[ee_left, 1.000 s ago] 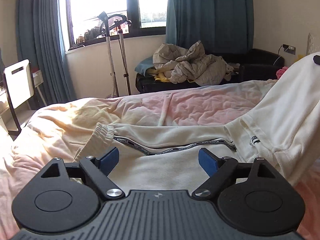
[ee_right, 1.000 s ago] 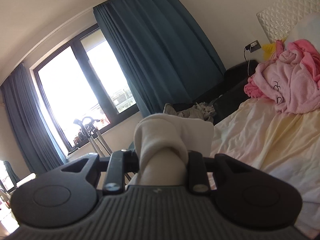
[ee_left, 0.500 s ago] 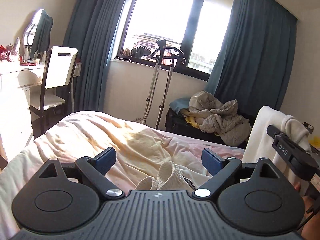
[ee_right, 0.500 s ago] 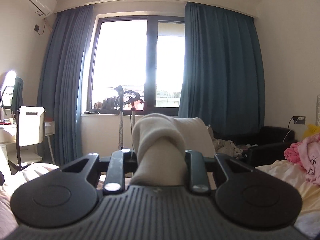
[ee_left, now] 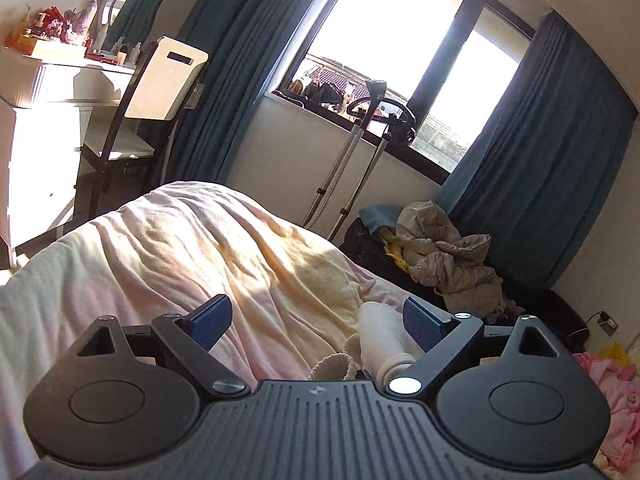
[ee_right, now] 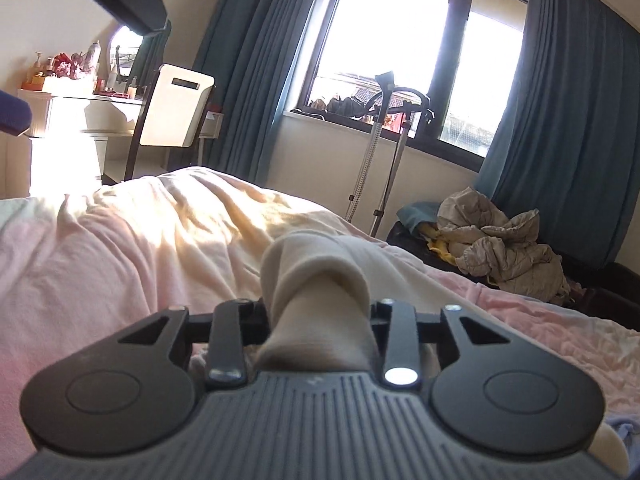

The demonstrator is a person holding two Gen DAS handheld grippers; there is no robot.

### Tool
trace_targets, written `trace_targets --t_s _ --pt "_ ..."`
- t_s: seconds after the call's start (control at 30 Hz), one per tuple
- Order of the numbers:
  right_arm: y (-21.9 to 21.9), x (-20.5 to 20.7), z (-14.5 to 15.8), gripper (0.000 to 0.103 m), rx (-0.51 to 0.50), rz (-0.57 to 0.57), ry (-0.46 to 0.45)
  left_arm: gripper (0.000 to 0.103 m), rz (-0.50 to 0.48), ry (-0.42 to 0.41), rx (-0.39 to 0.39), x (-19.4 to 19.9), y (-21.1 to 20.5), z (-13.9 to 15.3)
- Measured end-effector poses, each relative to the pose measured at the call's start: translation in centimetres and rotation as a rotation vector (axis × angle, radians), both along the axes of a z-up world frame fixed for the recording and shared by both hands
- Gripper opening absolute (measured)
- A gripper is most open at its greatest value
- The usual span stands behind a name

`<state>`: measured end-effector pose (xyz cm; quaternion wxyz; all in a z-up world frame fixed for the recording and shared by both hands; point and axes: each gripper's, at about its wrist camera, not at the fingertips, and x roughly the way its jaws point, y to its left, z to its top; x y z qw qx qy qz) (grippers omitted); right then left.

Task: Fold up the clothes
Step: 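Lower the folded pants onto the bed and open the right gripper, then grasp the ribbed cuffs with the left gripper while the right gripper grasps the folded edge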

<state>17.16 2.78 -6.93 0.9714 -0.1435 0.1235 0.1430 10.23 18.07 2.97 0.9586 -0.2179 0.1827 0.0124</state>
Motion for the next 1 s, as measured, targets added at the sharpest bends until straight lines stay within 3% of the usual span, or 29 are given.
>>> trace_targets --t_s 0.07,0.2,0.3,0.5,0.63,0.77,0.93,1.0 --pt "-0.8 -1.3 0.6 0.058 0.016 0.103 0.017 0.094 -0.012 0.019 0.034 0.3 -0.8 -0.2" --pt "-4.0 -4.2 2.0 0.059 0.04 0.232 0.037 0.094 -0.039 0.037 0.091 0.5 -2.4 -0.4" --pt "-8.0 -6.5 3.3 0.059 0.073 0.266 0.038 0.094 -0.068 0.045 0.135 0.5 -3.9 -0.5" --pt "-17.0 -9.7 4.9 0.059 0.069 0.147 0.036 0.094 -0.141 0.068 0.214 0.7 -7.1 -1.4" --pt "-22.0 -9.9 4.3 0.06 0.122 0.03 0.095 0.094 -0.187 0.073 0.232 0.4 -8.7 -2.4" --pt "-24.0 -9.4 2.5 0.06 0.184 -0.061 0.147 0.095 -0.22 0.091 0.276 0.1 -10.7 -3.4" --pt "-22.9 -8.1 0.4 0.06 0.16 -0.03 0.194 0.095 -0.211 0.144 0.422 1.1 -13.5 -5.5" --pt "-22.5 -8.0 0.1 0.061 0.171 -0.004 0.191 0.095 -0.184 0.166 0.44 1.8 -13.7 -6.3"
